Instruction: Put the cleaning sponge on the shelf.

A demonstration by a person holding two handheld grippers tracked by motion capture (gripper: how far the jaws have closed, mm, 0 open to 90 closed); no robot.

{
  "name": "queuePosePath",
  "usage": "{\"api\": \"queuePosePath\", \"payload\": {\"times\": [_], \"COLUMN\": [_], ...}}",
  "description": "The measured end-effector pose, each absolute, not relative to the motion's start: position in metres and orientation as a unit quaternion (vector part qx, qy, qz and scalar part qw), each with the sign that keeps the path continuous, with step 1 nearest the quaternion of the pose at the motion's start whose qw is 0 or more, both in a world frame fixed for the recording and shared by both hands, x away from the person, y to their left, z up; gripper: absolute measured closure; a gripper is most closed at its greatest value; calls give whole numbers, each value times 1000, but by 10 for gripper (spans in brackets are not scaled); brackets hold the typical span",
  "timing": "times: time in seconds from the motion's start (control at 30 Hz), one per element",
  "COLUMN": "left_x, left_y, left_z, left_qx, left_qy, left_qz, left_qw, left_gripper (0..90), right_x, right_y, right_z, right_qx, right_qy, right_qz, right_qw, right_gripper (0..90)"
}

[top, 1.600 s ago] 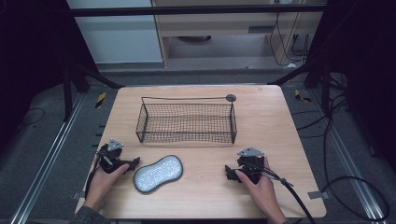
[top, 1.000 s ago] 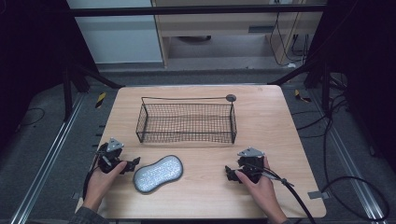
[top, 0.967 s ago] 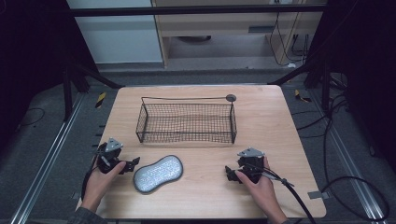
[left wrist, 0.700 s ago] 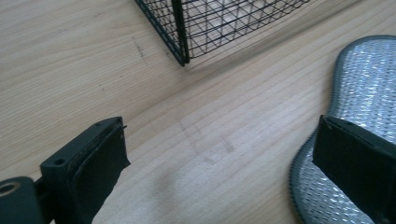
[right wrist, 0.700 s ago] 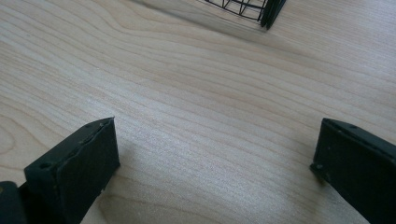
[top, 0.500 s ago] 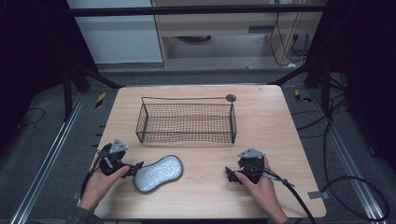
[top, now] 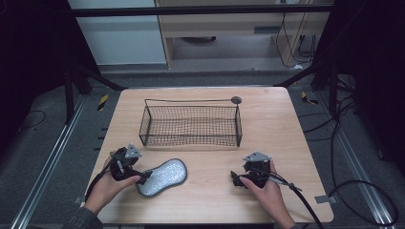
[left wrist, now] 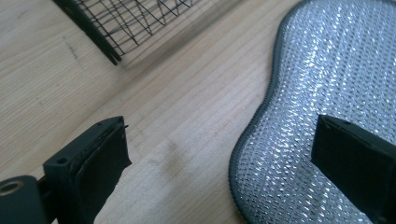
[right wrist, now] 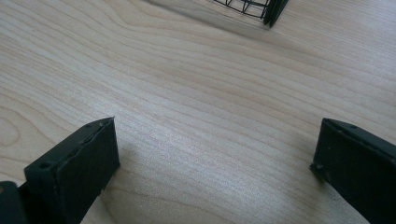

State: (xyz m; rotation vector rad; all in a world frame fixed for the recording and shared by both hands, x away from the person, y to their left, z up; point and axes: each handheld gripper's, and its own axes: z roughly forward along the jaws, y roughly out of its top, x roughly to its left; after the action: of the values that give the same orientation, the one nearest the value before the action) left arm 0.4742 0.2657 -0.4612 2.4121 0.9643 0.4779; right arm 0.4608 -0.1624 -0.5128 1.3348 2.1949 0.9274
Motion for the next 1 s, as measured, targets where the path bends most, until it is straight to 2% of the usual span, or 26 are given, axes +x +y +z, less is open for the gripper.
{"api": "queuePosePath", "payload": {"times": [0.37,1.0], "left_x": [473,471], "left_y": [250,237], "left_z": [-449,-443], "left_qx": [906,920], "left_qy": [315,296], "left_qz": [170,143], "left_qw": [228,215], "left_gripper": [33,35], "right_x": [461,461], "right_y": [-163,-163], "right_z": [-513,-513], "right_qx": [478,477], "right_qy": [787,787], "right_qz": [333,334], "right_qw": [205,205], "right_gripper": [4,4]}}
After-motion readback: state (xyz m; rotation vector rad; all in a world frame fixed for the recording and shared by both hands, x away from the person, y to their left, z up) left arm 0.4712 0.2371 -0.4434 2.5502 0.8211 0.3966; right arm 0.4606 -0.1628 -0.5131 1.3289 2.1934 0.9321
